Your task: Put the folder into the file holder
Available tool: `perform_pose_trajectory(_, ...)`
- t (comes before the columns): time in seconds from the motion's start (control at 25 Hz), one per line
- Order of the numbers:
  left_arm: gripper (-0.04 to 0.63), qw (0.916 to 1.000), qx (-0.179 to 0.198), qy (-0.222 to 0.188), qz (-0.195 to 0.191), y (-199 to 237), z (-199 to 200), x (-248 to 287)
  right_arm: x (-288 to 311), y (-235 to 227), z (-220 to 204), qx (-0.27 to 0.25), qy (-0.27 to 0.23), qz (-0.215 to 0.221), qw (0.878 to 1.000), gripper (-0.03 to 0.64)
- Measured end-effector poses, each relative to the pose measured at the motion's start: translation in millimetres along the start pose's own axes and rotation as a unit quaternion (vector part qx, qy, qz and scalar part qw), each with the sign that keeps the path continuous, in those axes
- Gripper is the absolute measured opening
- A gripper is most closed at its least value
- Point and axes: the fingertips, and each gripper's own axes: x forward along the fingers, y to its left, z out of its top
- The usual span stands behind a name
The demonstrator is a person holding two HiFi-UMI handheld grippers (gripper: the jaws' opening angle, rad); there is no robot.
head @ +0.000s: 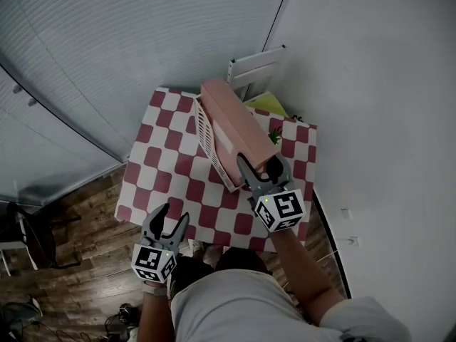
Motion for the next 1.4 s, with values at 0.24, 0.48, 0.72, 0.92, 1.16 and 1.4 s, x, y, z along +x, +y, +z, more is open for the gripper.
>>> perform_pose_trajectory(0.24,0.216,0.9999,-0.007,0.003,0.013,-1.1,-7.2,-2.3,2.1,-1.1,-16.0,-0.001,0.004,0.003,1.0,0.28)
perform_pose_trajectory(0.48,0.218,0.9997,-0.012,0.006,0.022,-1.9,-13.0,-3.1,1.3,-0.6,-30.9,-0.002,0.005,0.004,1.0,0.279)
perform_pose_trajectory(0.72,0.218,0.9995,-0.017,0.009,0.027,-2.1,-18.2,-1.8,-2.2,0.2,-39.7,-0.005,-0.013,0.006,1.0,0.282)
perform_pose_trajectory(0.92,0.216,0.9993,-0.021,0.011,0.029,-4.8,-22.9,-2.7,-7.3,1.3,-42.4,-0.01,-0.03,0.009,0.999,0.287)
perform_pose_trajectory(1.16,0.218,0.9993,-0.022,0.014,0.027,-9.4,-27.3,0.8,-7.5,5.7,-44.7,-0.022,-0.035,0.02,0.999,0.291)
perform_pose_trajectory(1.4,0.218,0.9995,-0.02,0.015,0.02,-15.1,-27.9,4.5,-8.3,4.3,-44.9,-0.027,-0.033,0.017,0.999,0.298)
